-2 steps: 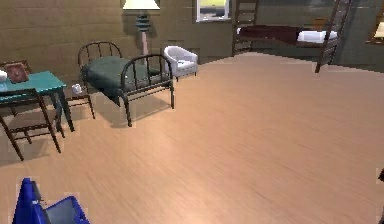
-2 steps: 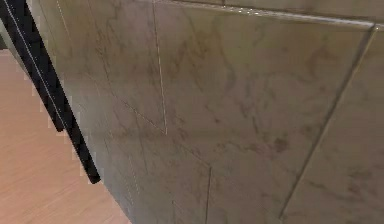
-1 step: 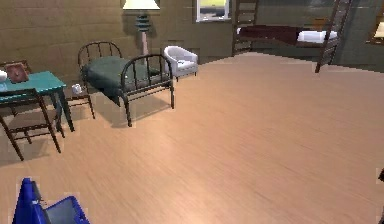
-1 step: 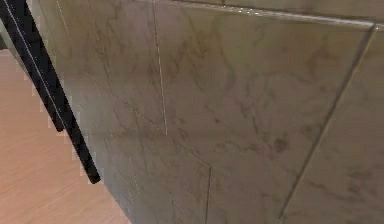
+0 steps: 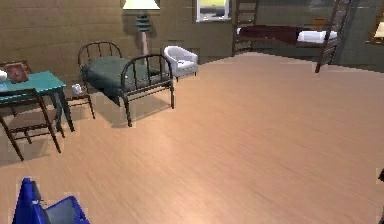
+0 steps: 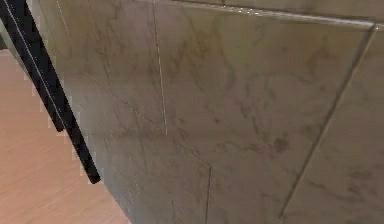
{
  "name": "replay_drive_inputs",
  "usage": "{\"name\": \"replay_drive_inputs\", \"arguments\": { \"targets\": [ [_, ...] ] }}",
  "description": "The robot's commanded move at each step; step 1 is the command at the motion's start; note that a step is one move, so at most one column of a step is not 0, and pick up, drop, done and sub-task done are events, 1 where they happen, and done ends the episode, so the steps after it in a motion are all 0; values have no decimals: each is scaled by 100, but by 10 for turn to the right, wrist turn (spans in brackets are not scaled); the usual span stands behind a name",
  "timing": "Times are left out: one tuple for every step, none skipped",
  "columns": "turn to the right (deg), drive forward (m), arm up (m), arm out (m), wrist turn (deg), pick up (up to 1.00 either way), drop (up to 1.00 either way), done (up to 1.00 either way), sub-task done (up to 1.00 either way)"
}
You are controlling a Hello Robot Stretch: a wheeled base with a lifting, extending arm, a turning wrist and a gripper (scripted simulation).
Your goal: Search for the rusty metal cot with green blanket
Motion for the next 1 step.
{"name": "replay_drive_inputs", "arguments": {
  "targets": [
    [450,0,0,0,0,0,0,0,0]
  ]
}}
